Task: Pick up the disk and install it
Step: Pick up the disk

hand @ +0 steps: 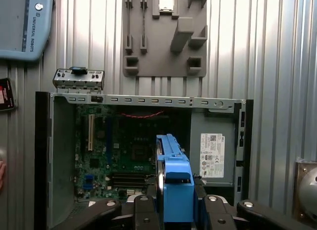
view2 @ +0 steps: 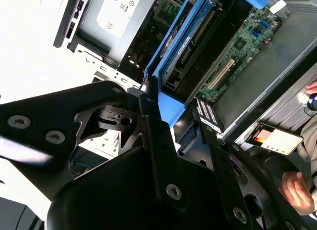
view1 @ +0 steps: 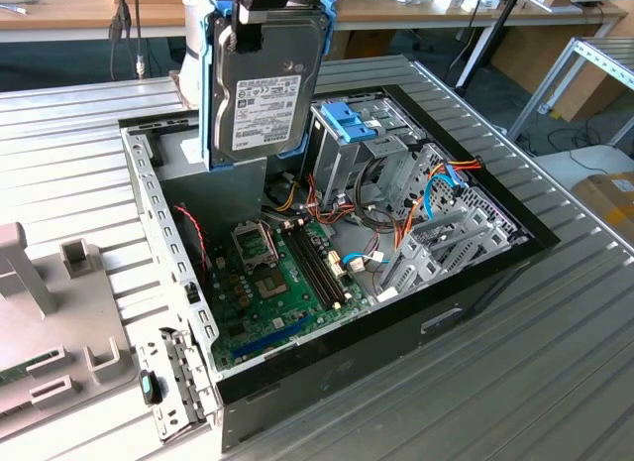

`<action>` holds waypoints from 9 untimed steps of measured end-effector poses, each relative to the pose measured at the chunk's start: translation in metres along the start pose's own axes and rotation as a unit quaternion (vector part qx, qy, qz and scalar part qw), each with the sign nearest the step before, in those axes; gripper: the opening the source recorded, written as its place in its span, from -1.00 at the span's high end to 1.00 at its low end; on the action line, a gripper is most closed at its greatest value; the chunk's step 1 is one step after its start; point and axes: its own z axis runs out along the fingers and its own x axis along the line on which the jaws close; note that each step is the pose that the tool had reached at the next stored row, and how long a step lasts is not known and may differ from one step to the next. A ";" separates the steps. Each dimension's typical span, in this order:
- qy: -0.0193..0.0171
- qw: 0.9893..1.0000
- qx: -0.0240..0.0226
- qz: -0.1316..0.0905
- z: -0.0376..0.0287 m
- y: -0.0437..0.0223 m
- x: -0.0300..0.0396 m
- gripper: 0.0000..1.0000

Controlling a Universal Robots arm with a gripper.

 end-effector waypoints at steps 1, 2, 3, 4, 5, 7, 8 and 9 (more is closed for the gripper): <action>0.000 1.000 0.000 0.000 0.0000 0.0000 0.0014 0.26; 0.000 1.000 0.000 0.000 0.0000 0.0001 0.0039 0.26; 0.000 1.000 0.000 0.000 0.0000 0.0001 0.0060 0.26; 0.000 1.000 0.000 0.000 -0.0001 0.0002 0.0073 0.26; 0.000 1.000 0.000 0.000 -0.0001 0.0002 0.0083 0.26; 0.000 1.000 0.000 0.000 -0.0001 0.0003 0.0108 0.26; 0.000 1.000 0.000 0.000 -0.0002 0.0003 0.0115 0.26; 0.000 1.000 0.000 0.000 -0.0002 0.0003 0.0127 0.26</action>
